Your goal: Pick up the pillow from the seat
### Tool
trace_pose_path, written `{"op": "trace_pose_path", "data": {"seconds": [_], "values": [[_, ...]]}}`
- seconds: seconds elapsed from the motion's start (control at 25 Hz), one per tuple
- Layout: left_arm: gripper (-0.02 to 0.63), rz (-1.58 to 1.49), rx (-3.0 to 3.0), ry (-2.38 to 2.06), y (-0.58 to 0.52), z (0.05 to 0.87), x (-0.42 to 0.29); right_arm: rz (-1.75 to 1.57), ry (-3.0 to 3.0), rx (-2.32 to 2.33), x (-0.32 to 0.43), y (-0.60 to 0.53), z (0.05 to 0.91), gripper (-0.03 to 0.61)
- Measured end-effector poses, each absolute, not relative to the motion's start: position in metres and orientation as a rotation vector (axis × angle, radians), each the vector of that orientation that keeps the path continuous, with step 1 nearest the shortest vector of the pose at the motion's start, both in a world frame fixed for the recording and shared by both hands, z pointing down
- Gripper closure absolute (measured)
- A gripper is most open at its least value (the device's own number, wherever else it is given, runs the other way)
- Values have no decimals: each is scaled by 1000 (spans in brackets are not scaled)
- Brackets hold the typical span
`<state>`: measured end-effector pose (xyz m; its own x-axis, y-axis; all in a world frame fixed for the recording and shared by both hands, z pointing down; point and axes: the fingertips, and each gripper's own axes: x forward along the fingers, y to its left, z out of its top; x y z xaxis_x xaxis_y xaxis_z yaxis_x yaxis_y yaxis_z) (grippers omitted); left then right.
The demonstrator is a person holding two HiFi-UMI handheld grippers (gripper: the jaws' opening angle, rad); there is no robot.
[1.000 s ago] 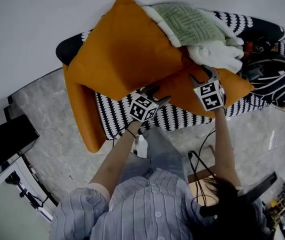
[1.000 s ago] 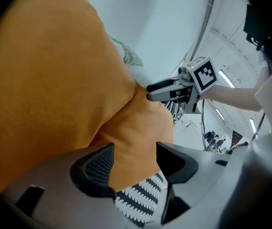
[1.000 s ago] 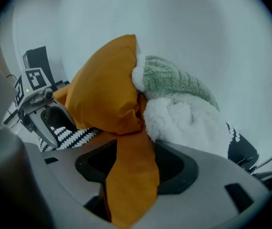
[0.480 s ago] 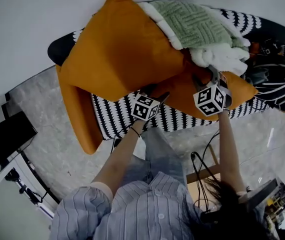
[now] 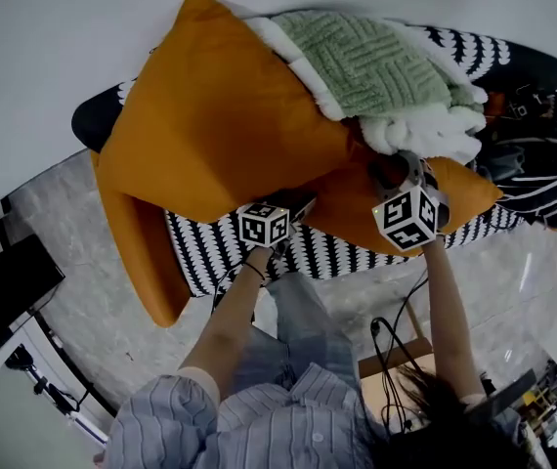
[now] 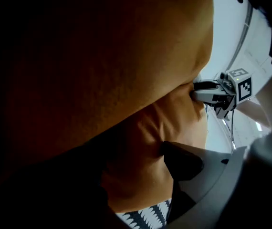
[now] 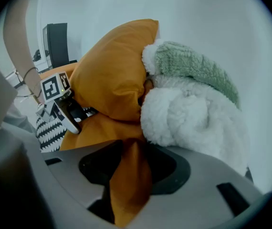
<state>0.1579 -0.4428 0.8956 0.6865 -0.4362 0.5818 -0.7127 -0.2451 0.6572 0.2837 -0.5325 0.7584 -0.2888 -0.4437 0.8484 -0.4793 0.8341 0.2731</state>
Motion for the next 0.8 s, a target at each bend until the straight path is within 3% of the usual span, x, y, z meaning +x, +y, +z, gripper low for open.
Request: {"op": "trace_pose_path", "data": {"seconds": [0.24,0.36,0.48,0.8], "values": [[251,306,1833,-795,-444,907,171,128,-1945,678,283,-534,760,449],[389,289,1781,-736,-440,895,182,180,-1946,748,283,-531,754,492],[452,353,1822,-723,-432,876,180,256,-1961,815,282,-521,742,527],[482,437,1892,-671,-382,808,185,528,-2074,988,300,-492,699,552]]}}
